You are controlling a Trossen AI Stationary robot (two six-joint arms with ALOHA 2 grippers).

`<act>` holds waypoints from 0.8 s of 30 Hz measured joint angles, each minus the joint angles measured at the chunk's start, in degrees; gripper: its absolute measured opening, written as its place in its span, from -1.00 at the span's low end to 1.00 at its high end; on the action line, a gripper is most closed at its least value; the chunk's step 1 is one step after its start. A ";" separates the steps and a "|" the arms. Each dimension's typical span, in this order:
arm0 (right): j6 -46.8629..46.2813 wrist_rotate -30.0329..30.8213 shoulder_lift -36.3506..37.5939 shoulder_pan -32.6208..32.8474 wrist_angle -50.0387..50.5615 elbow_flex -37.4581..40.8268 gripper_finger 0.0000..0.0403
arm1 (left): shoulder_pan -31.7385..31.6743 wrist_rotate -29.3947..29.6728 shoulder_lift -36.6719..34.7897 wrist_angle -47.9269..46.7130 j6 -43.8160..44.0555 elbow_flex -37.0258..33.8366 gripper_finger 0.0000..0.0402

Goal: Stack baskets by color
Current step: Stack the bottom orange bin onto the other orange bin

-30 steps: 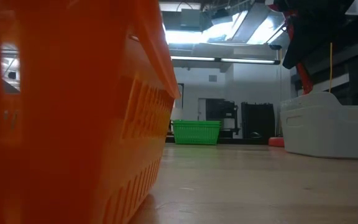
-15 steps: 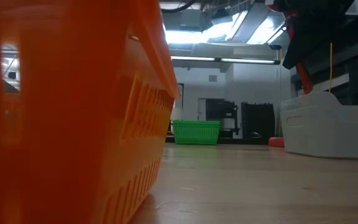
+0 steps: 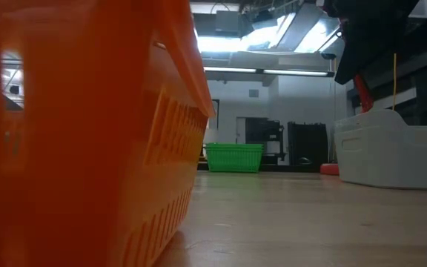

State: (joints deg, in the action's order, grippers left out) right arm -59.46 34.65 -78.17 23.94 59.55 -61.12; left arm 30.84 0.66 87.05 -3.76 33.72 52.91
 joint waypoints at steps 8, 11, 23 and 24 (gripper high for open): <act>-0.38 -1.35 0.00 0.18 -0.24 0.00 -0.72 | 2.24 5.08 2.28 -19.41 -4.31 11.57 -0.62; -0.39 -1.57 0.00 0.18 -0.57 0.00 -0.72 | 1.03 4.23 3.86 -21.58 -4.72 13.36 -0.58; -0.20 -1.83 0.04 0.18 -1.29 0.00 -0.72 | -0.65 -1.48 11.14 -19.66 -4.36 13.26 -0.28; -0.18 -1.83 0.04 0.18 -1.27 0.00 -0.72 | -0.54 -1.60 11.37 -19.26 -4.03 13.26 -0.27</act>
State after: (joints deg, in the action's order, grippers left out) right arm -59.64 32.82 -78.13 24.12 58.28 -61.12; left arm 30.31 -0.94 98.42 -23.02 29.69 66.17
